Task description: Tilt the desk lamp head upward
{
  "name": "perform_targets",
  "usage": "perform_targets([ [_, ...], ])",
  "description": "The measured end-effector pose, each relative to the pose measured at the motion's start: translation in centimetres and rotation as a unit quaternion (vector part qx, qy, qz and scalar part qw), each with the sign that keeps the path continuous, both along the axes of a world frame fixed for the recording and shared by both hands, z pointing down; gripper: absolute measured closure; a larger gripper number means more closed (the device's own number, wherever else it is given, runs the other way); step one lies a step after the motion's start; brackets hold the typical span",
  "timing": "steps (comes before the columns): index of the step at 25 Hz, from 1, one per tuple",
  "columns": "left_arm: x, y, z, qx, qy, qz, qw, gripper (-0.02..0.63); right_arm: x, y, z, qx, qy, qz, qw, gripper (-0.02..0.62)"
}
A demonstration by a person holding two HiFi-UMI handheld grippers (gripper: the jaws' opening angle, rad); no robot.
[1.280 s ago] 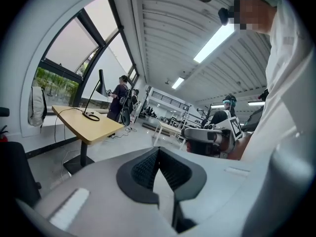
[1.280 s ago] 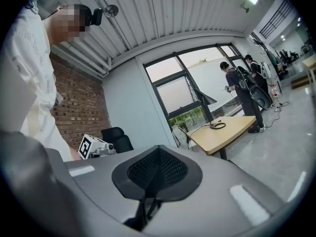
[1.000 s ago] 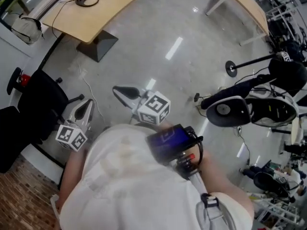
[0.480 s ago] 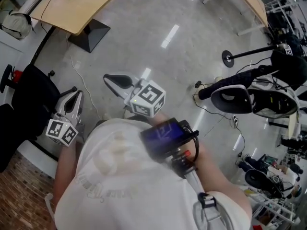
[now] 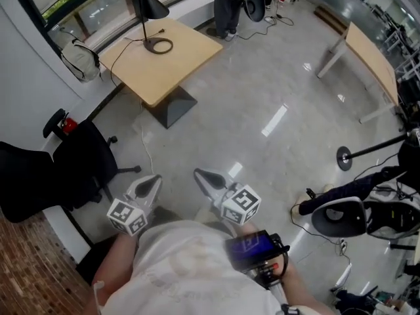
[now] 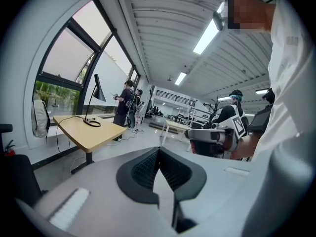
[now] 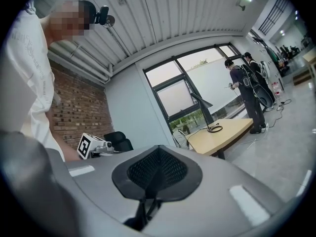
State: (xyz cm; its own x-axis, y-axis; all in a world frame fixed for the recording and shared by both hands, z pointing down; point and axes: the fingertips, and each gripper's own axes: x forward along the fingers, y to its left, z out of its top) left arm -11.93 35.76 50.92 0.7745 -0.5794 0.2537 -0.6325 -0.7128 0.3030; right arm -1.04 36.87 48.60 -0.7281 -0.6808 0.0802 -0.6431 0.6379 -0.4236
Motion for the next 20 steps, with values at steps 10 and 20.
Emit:
perform_targets([
  [10,1.3,-2.2,1.5,-0.006,-0.005,0.001,1.0,0.606,2.0,-2.1,2.0,-0.015,-0.003,0.012,1.0,0.583],
  [20,2.9,-11.7,2.9,-0.024,0.031,0.037,0.9985,0.606,3.3,-10.3,3.4,-0.041,0.027,0.06,0.997,0.583],
])
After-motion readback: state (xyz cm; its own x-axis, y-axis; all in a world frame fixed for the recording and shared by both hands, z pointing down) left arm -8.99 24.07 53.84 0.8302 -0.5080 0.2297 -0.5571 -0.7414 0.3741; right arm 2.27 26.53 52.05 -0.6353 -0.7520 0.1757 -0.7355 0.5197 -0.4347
